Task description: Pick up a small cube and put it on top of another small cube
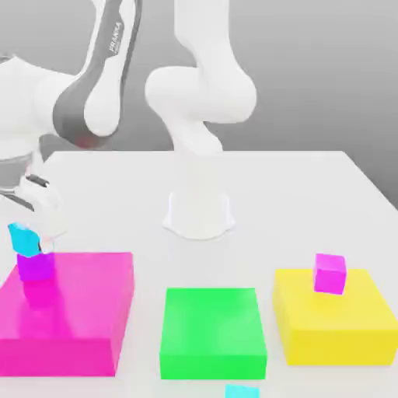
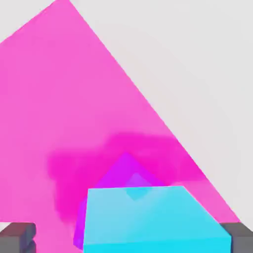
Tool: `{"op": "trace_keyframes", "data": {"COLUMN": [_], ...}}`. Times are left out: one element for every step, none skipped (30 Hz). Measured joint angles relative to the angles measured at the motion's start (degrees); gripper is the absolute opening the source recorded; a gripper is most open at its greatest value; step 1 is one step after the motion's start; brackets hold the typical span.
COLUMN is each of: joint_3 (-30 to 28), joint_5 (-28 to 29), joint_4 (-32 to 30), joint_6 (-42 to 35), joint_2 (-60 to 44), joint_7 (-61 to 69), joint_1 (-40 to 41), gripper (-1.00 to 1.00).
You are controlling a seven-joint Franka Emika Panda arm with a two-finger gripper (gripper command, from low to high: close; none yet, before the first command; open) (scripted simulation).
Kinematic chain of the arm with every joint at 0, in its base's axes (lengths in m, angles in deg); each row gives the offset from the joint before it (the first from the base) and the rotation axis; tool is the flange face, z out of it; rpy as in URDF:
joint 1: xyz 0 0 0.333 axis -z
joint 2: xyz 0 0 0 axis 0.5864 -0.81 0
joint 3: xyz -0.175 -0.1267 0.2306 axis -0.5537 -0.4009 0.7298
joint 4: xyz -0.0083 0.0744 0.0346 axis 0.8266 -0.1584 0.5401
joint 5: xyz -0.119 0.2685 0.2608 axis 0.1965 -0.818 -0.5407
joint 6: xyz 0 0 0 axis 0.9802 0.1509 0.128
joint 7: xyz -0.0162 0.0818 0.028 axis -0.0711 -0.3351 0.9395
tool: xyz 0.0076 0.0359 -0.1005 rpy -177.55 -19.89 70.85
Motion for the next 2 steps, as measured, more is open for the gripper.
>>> {"op": "trace_keyframes", "data": {"joint_3": [0.20, 0.41], "joint_5": [0.60, 1.24], "joint_4": [0.48, 0.99], "joint_6": [-2.21, -4.52], "joint_2": [1.77, 3.64], "joint_7": [-0.46, -0.94], "joint_1": [0.21, 0.45], "gripper": [1.00, 1.00]}}
